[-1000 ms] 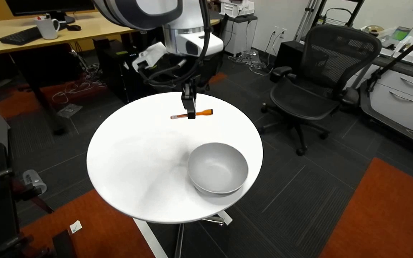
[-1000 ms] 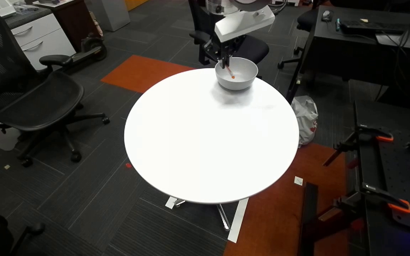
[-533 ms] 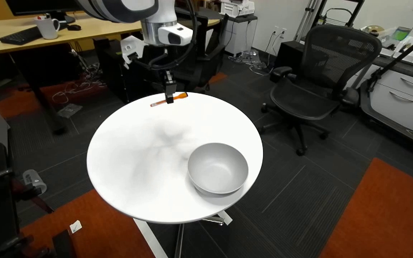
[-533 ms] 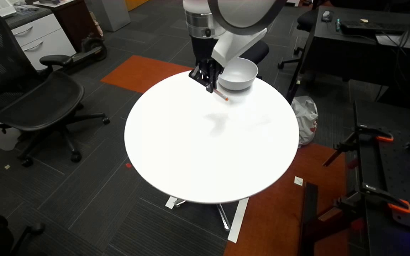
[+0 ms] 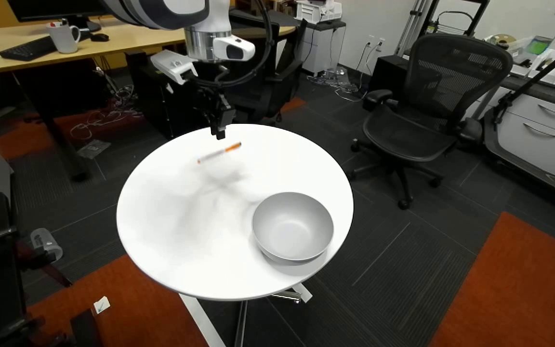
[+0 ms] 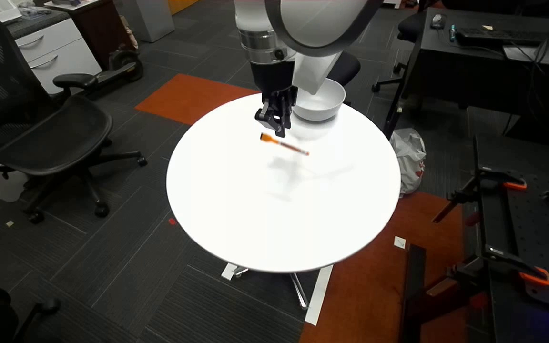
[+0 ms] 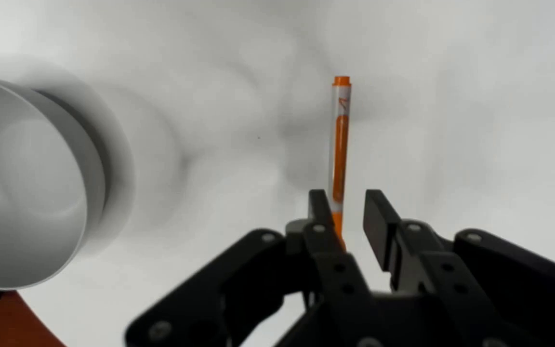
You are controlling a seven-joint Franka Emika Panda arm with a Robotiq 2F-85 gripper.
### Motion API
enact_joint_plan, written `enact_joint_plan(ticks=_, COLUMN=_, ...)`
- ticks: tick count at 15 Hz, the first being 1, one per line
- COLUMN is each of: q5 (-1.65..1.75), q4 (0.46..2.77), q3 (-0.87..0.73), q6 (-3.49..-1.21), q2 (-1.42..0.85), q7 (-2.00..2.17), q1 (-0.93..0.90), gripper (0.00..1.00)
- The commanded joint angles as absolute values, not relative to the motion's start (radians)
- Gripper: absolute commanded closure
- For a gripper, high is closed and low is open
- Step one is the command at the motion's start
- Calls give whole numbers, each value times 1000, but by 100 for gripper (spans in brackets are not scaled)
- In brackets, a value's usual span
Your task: Put the marker on the table
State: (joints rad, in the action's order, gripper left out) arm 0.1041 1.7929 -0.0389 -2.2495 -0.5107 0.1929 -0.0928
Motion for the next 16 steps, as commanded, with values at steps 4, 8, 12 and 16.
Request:
enact_joint_plan(ticks=4, q5=134, q4=1745, q3=-37, q6=-2204, q2=-532, q7=132, q1=-90, gripper=19)
enact_joint_plan(ticks=8, q5=137, q4=1743, q3=-38, q6=-2209, q2=-533, q7=121, q1=-90, gripper=0)
enact_joint_plan(ticks=12, q5=134, q4=1733, q3=-36, q6=-2204, q2=-539, q7=117, q1=-88, gripper=0)
enact_joint_plan(ticks=16, q5=118, q4=1757, q3=-34, q6=-2242, q2=-535, q7=139, q1=-87, gripper=0)
